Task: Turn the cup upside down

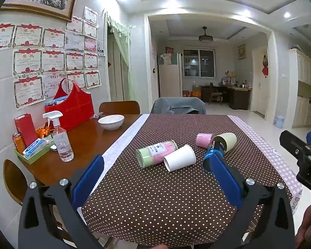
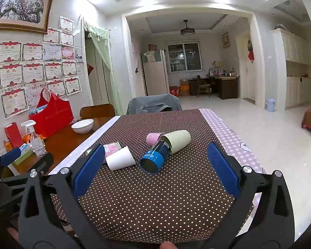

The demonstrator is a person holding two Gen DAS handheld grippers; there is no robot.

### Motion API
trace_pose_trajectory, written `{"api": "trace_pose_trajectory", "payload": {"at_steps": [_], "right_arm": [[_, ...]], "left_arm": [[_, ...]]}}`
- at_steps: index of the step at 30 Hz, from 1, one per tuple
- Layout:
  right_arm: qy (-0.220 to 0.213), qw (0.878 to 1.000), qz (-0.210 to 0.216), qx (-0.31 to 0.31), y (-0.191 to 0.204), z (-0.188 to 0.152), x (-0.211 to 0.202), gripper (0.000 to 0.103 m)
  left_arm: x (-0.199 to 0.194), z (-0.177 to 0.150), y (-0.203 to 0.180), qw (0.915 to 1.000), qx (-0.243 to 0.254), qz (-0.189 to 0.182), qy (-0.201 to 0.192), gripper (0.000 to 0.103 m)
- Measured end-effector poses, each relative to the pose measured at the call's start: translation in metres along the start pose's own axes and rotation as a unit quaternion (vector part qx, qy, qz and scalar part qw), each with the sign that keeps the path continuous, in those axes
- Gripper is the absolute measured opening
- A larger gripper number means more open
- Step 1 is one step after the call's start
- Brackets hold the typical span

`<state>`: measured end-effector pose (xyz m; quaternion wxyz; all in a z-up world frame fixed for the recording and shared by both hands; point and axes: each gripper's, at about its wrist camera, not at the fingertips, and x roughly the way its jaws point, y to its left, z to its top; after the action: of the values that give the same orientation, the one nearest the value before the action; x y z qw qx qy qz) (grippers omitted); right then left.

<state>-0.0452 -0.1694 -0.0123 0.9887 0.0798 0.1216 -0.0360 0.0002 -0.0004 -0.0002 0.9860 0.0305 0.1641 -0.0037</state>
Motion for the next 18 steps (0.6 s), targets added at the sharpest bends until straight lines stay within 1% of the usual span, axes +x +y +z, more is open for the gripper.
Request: {"api": "trace_pose_trajectory", "payload": {"at_steps": [13, 18], "right_arm": [[-0.004, 1.000, 0.004, -0.004, 0.0056, 0.0037, -0.0010, 0.097], [-0.007, 1.000, 0.007, -0.006, 0.0071, 0.0038, 0.0043, 0.097]], "left_arm": [[-0.0001, -0.0053, -0.0006, 1.0000, 0.004, -0.005, -0.005, 0.100], [-0.0011, -0.0018, -0.0035, 1.0000, 0.006, -0.007, -0.002, 0.100]]}}
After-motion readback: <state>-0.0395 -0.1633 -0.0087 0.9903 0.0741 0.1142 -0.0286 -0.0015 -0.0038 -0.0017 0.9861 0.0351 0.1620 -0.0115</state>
